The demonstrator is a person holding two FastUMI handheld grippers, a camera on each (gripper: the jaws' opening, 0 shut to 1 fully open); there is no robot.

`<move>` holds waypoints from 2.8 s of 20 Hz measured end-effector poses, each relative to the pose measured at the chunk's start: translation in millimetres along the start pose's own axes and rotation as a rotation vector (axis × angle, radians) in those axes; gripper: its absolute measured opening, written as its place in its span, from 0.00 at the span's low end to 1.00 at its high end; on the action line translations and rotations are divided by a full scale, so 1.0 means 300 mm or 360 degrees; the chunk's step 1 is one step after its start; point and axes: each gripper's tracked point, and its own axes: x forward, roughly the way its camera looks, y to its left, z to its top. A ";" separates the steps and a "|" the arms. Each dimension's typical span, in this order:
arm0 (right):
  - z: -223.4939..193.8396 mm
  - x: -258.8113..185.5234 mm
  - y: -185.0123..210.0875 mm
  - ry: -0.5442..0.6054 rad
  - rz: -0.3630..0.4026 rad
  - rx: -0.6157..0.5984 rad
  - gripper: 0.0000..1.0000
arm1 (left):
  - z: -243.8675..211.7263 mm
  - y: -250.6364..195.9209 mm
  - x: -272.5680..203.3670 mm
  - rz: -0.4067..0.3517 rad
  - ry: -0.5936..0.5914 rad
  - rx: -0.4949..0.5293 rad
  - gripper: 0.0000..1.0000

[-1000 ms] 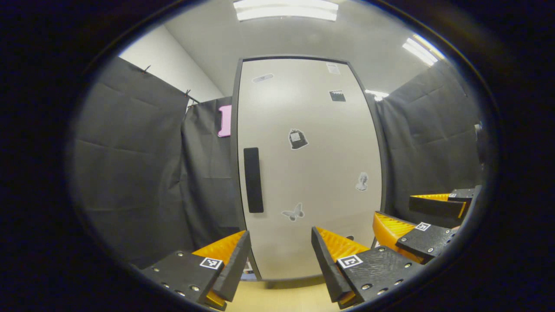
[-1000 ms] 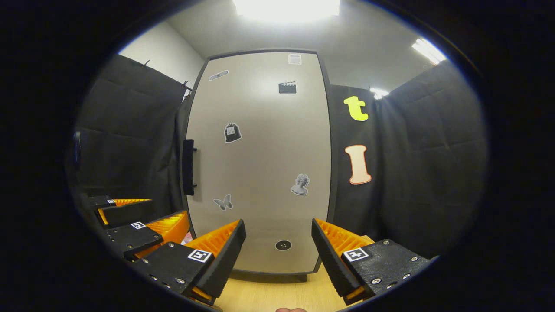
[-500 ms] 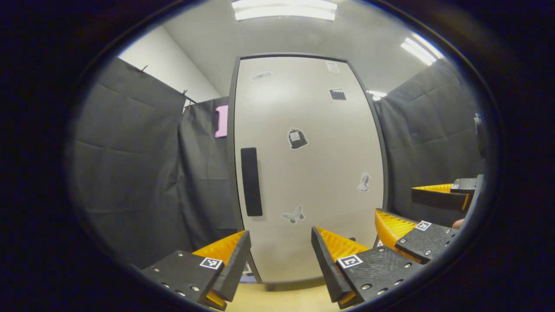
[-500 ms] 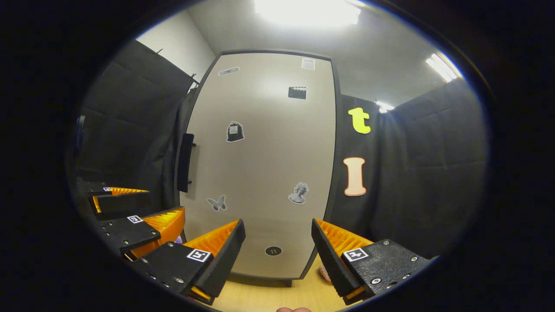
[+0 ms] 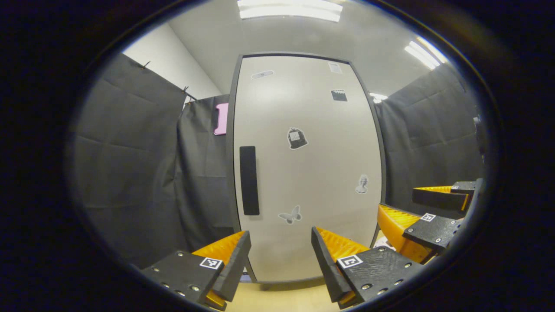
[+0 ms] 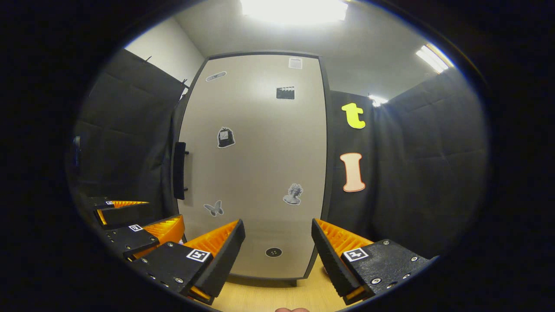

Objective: Open the cabinet door with the right hand, grasp the bottle in the cabinet with the left hand and place it on the coaster, then close the cabinet door with the right hand.

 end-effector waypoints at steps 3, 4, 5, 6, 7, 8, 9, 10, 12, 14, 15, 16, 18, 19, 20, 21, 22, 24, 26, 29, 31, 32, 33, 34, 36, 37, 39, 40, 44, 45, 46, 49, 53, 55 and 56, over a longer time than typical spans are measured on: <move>0.017 -0.007 0.010 -0.0024 0.0016 -0.0012 0.95 | 0.005 0.003 -0.002 -0.0001 -0.0005 -0.0030 0.84; 0.022 -0.004 0.018 -0.0030 0.0025 -0.0015 0.95 | 0.007 -0.003 0.000 -0.0013 -0.0010 -0.0054 0.84; 0.030 0.000 0.024 -0.0033 0.0033 -0.0018 0.95 | 0.008 -0.003 -0.001 -0.0020 -0.0010 -0.0067 0.84; 0.034 0.010 0.026 -0.0036 0.0038 -0.0020 0.95 | 0.005 0.004 -0.001 -0.0003 -0.0005 -0.0059 0.84; 0.042 0.021 0.028 -0.0039 0.0040 -0.0020 0.95 | 0.007 0.005 -0.001 0.0007 -0.0002 -0.0046 0.84; 0.047 0.036 0.033 -0.0042 0.0044 -0.0020 0.95 | 0.006 0.000 -0.002 0.0009 -0.0006 -0.0043 0.81; 0.055 0.050 0.037 -0.0044 0.0048 -0.0022 0.95 | 0.006 0.003 -0.002 0.0017 -0.0007 -0.0040 0.81; 0.057 0.066 0.042 -0.0043 0.0054 -0.0034 0.95 | 0.002 0.005 -0.001 0.0029 -0.0002 -0.0037 0.81; 0.071 0.084 0.063 -0.0058 0.0082 -0.0051 0.95 | 0.002 0.007 -0.003 0.0040 0.0005 -0.0039 0.80; 0.089 0.102 0.099 -0.0085 0.0124 -0.0062 0.95 | 0.003 0.015 -0.004 0.0074 0.0011 -0.0027 0.80; 0.100 0.109 0.122 -0.0096 0.0147 -0.0065 0.95 | 0.008 0.023 -0.011 0.0100 0.0016 -0.0015 0.80; 0.106 0.123 0.152 -0.0106 0.0178 -0.0062 0.95 | 0.005 0.025 -0.015 0.0116 0.0016 -0.0011 0.81; 0.101 0.163 0.219 -0.0099 0.0245 -0.0031 0.95 | 0.025 0.043 -0.023 0.0160 0.0015 -0.0004 0.80; 0.091 0.183 0.248 -0.0082 0.0263 -0.0023 0.96 | 0.040 0.051 -0.030 0.0182 0.0017 0.0000 0.80; 0.087 0.202 0.277 -0.0075 0.0286 -0.0024 0.95 | 0.045 0.057 -0.038 0.0204 0.0018 0.0003 0.80; 0.090 0.215 0.309 -0.0080 0.0314 -0.0031 0.95 | 0.045 0.070 -0.049 0.0228 0.0023 0.0012 0.80; 0.095 0.228 0.339 -0.0090 0.0338 -0.0048 0.95 | 0.027 0.093 -0.064 0.0248 0.0027 0.0021 0.80; 0.114 0.245 0.405 -0.0125 0.0388 -0.0081 0.95 | 0.004 0.131 -0.091 0.0285 0.0045 0.0043 0.80; 0.134 0.257 0.483 -0.0157 0.0459 -0.0093 0.95 | -0.026 0.163 -0.143 0.0319 0.0080 0.0054 0.84; 0.136 0.291 0.591 -0.0136 0.0557 -0.0066 0.96 | -0.059 0.210 -0.208 0.0373 0.0120 0.0030 0.80; 0.137 0.334 0.642 -0.0109 0.0587 -0.0057 0.95 | -0.070 0.234 -0.215 0.0408 0.0134 0.0001 0.80; 0.136 0.359 0.664 -0.0095 0.0597 -0.0053 0.96 | -0.075 0.242 -0.218 0.0422 0.0137 -0.0010 0.80; 0.140 0.378 0.686 -0.0084 0.0611 -0.0053 0.95 | -0.077 0.243 -0.222 0.0426 0.0136 -0.0017 0.80; 0.142 0.395 0.709 -0.0078 0.0631 -0.0058 0.95 | -0.079 0.253 -0.224 0.0440 0.0141 -0.0018 0.80; 0.144 0.420 0.749 -0.0062 0.0670 -0.0075 0.91 | -0.092 0.279 -0.222 0.0459 0.0154 -0.0029 0.80; 0.139 0.426 0.772 -0.0046 0.0700 -0.0079 0.88 | -0.102 0.292 -0.223 0.0476 0.0166 -0.0037 0.80; 0.136 0.453 0.765 -0.0019 0.0670 -0.0097 0.59 | -0.121 0.299 -0.228 0.0484 0.0176 -0.0071 0.81; 0.131 0.444 0.770 0.0002 0.0659 -0.0055 0.37 | -0.131 0.301 -0.229 0.0489 0.0187 -0.0082 0.80; 0.125 0.446 0.771 0.0035 0.0730 -0.0042 0.27 | -0.139 0.310 -0.229 0.0503 0.0192 -0.0082 0.85; 0.125 0.443 0.770 0.0036 0.0750 -0.0038 0.26 | -0.121 0.316 -0.228 0.0510 0.0165 -0.0074 0.81; 0.123 0.439 0.772 0.0032 0.0770 -0.0020 0.24 | -0.108 0.319 -0.229 0.0506 0.0142 -0.0070 0.76; 0.127 0.420 0.767 0.0017 0.0793 -0.0019 0.23 | -0.087 0.317 -0.212 0.0480 0.0113 -0.0048 0.80; 0.125 0.387 0.762 -0.0003 0.0842 0.0007 0.23 | -0.093 0.309 -0.212 0.0458 0.0113 -0.0011 0.80; 0.121 0.385 0.758 -0.0017 0.0864 -0.0007 0.23 | -0.101 0.285 -0.216 0.0435 0.0113 -0.0022 0.80; 0.118 0.386 0.757 -0.0019 0.0877 -0.0005 0.23 | -0.109 0.278 -0.221 0.0427 0.0113 -0.0031 0.80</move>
